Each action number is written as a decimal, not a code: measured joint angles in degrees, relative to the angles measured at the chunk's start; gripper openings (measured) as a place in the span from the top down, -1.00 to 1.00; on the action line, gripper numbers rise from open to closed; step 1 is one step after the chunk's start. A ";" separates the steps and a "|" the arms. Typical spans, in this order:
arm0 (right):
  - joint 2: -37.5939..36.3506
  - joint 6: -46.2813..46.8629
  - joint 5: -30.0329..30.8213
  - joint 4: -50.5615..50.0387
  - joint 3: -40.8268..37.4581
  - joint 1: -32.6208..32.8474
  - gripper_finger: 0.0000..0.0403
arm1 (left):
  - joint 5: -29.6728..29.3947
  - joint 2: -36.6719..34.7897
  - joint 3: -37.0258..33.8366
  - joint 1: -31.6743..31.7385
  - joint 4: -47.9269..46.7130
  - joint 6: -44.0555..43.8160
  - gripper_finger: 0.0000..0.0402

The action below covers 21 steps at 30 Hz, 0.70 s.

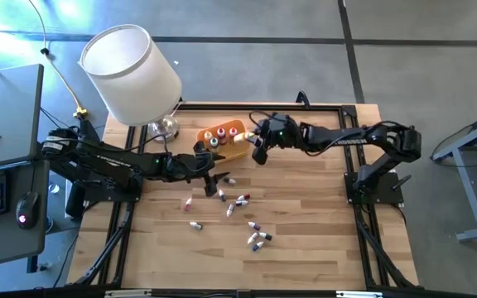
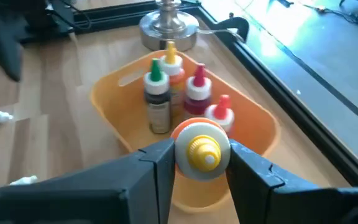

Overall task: Pick & Place food coloring
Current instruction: Put the large yellow food coloring bottle into the bin

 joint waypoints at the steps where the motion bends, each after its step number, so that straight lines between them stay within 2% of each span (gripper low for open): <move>1: 0.00 -0.01 -0.54 -0.16 -0.01 -0.75 0.43 | -0.33 0.00 0.00 0.02 0.00 0.07 -0.32; 10: -0.02 -1.19 -4.17 -0.68 0.07 -3.70 0.43 | -0.86 0.00 0.00 0.02 0.11 0.26 -0.32; 13: 0.04 -3.41 -4.95 -5.18 3.90 -3.69 0.43 | -2.30 0.00 0.00 0.04 0.11 1.76 -0.32; 16: 0.02 -7.27 -4.18 -14.44 12.38 -3.51 0.42 | -3.02 0.00 0.00 0.04 0.14 2.63 -0.32; 21: 0.01 -8.87 -1.19 -38.86 28.11 -3.59 0.42 | -3.07 0.00 0.00 0.07 0.31 2.63 -0.32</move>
